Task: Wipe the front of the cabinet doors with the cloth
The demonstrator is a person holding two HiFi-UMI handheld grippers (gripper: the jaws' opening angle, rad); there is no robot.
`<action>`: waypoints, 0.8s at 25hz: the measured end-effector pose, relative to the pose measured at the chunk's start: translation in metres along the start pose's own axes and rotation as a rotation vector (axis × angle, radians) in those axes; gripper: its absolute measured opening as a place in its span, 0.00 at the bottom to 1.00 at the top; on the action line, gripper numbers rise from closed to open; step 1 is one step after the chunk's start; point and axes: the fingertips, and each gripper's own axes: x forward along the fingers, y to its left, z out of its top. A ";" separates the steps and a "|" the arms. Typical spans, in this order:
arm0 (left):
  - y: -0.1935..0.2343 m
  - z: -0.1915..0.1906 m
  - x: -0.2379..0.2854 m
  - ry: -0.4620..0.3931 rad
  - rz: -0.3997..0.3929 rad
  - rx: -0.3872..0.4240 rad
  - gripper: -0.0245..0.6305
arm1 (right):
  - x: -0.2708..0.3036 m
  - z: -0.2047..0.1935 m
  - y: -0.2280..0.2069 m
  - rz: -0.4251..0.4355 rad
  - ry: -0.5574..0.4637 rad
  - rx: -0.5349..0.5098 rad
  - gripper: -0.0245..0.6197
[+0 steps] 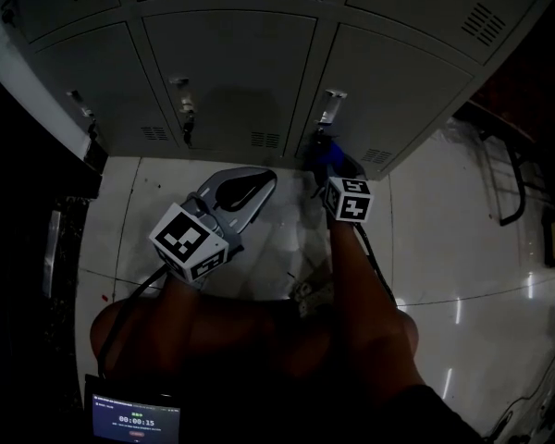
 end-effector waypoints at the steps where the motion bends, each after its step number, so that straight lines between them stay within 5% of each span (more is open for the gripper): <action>1: 0.000 0.000 0.000 0.000 -0.001 0.001 0.05 | -0.002 -0.001 -0.007 -0.016 0.001 0.010 0.15; 12: -0.002 0.000 0.000 -0.001 -0.005 -0.001 0.05 | -0.026 -0.011 -0.077 -0.183 0.016 0.060 0.15; 20: -0.003 -0.002 0.000 0.002 -0.008 -0.001 0.05 | -0.056 -0.017 -0.143 -0.344 -0.030 0.219 0.15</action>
